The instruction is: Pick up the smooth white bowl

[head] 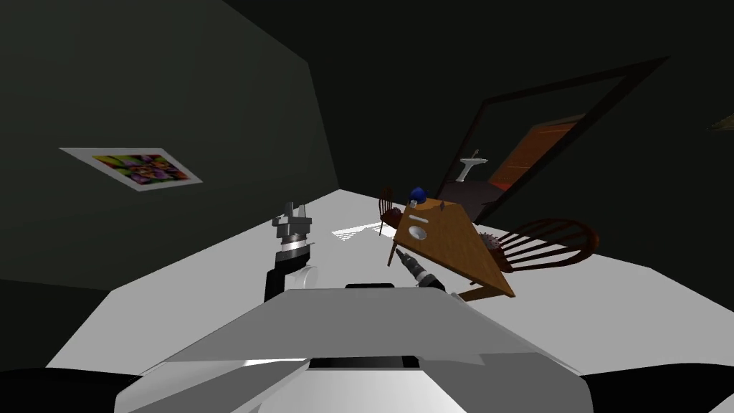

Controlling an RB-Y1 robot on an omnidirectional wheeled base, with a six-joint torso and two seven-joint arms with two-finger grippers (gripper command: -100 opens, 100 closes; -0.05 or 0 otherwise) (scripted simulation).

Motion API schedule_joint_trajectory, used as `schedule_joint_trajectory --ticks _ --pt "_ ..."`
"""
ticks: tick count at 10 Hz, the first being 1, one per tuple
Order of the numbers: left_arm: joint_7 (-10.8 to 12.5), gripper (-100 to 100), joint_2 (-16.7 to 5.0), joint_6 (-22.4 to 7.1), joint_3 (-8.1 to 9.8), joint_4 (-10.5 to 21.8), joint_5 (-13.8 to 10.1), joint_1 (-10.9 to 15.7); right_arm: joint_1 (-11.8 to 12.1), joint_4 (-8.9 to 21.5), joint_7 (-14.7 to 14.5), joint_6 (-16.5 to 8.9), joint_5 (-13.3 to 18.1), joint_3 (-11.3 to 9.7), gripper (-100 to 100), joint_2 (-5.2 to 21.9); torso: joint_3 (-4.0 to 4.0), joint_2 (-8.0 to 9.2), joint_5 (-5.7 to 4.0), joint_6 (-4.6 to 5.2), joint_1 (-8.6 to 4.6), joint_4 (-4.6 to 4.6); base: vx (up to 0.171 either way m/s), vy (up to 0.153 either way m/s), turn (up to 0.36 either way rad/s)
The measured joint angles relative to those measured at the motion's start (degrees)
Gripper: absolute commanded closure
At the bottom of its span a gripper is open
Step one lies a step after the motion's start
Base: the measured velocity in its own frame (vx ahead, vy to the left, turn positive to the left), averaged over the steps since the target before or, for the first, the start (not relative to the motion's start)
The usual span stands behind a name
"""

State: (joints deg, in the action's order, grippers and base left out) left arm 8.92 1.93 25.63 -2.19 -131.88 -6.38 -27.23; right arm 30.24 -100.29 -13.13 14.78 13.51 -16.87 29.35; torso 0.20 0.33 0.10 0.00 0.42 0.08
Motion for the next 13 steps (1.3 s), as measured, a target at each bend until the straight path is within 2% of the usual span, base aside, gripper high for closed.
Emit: schedule_joint_trajectory --ticks 3,4,6,7,8,10,11,12,13 --pt "0.0 0 0.0 0.0 0.01 0.0 0.0 0.0 -0.4 5.2 -2.5 -1.3 2.5 -1.4 -100 2.6 -0.13 -0.24 -0.05 0.02 -0.28 -0.04 -0.007 0.064 0.124" --pt "0.0 0 0.0 0.0 0.01 0.0 0.0 0.0 -0.4 6.7 -3.1 -1.7 3.3 -1.8 -100 4.6 -0.17 -0.32 -0.05 -0.01 -0.26 -0.06 0.008 0.056 0.068" --pt "0.0 0 0.0 0.0 0.01 0.0 0.0 0.0 -0.5 9.4 -4.4 -2.6 4.9 -2.6 -100 6.8 -0.17 -0.31 -0.05 -0.01 -0.25 -0.06 0.001 0.058 0.120" --pt "0.0 0 0.0 0.0 0.01 0.0 0.0 0.0 -0.8 12.1 -5.5 -2.0 5.7 -2.7 -100 6.7 -0.16 -0.29 -0.06 0.04 -0.31 -0.06 0.013 0.054 0.145" --pt "0.0 0 0.0 0.0 0.01 0.0 0.0 0.0 -1.6 14.5 -6.5 -2.5 6.9 -3.5 -100 7.6 -0.19 -0.34 -0.06 -0.01 -0.30 -0.06 0.021 0.039 0.076" --pt "0.0 0 0.0 0.0 0.01 0.0 0.0 0.0 -0.7 15.5 -7.7 -3.9 8.3 -4.1 -100 10.4 -0.21 -0.38 -0.06 -0.01 -0.35 -0.07 0.027 0.035 0.131" --pt "0.0 0 0.0 0.0 0.02 0.0 0.0 0.0 -1.4 17.4 -8.3 -3.9 8.9 -4.5 -100 10.9 -0.22 -0.40 -0.07 0.03 -0.39 -0.07 0.016 0.011 -0.020" --pt "0.0 0 0.0 0.0 0.02 0.0 0.0 0.0 -1.4 18.2 -8.5 -4.0 9.0 -4.5 -100 11.1 -0.20 -0.35 -0.08 0.04 -0.44 -0.07 0.031 0.031 0.160" --pt "0.0 0 0.0 0.0 0.01 0.0 0.0 0.0 -0.6 18.3 -9.2 -4.5 9.9 -4.7 -100 12.6 -0.21 -0.39 -0.07 0.00 -0.39 -0.07 0.032 0.020 0.107"
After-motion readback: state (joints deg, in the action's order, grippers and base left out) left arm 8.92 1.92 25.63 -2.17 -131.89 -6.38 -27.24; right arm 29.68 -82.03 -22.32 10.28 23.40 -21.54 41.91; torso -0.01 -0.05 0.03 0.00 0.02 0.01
